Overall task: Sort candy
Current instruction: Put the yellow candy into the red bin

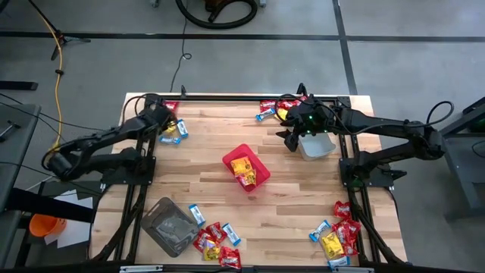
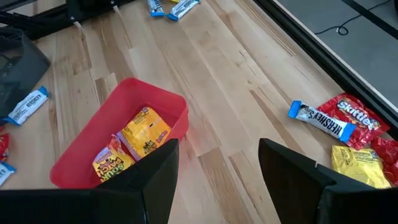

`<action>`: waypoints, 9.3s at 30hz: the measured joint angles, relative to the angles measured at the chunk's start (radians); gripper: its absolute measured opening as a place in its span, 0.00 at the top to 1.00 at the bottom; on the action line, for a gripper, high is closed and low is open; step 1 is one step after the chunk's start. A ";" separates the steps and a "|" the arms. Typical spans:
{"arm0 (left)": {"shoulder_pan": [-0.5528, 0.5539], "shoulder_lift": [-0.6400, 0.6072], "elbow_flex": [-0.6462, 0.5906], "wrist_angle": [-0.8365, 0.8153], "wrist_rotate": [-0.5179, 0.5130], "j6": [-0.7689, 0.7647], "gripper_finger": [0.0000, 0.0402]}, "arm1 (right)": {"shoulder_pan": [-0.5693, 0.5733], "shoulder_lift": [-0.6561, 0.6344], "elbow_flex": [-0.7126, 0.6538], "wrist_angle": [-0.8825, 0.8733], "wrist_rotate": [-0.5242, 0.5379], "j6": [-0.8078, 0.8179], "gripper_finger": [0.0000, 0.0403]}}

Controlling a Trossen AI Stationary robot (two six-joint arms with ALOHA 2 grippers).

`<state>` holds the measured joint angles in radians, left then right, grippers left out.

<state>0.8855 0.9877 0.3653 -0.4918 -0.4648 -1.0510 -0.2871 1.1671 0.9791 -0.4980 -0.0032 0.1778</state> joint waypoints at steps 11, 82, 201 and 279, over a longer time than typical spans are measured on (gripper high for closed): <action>-0.192 -0.316 0.000 0.262 0.134 0.133 1.00 | 0.000 0.000 0.000 0.002 0.022 -0.001 0.46; -0.074 0.291 0.369 -0.284 0.194 0.548 0.99 | 0.000 0.000 0.000 -0.007 0.011 0.039 0.46; -0.586 -0.006 0.550 0.495 0.461 0.747 0.45 | -0.411 1.000 0.657 -0.525 0.107 -0.057 0.49; -0.600 -0.005 0.550 0.504 0.505 0.817 0.45 | 0.244 0.370 0.175 0.197 -0.184 -0.116 0.49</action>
<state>0.2852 0.9825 0.9157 0.0124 0.0402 -0.2337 -0.0429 1.5367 1.1539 -0.3013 -0.1868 0.0617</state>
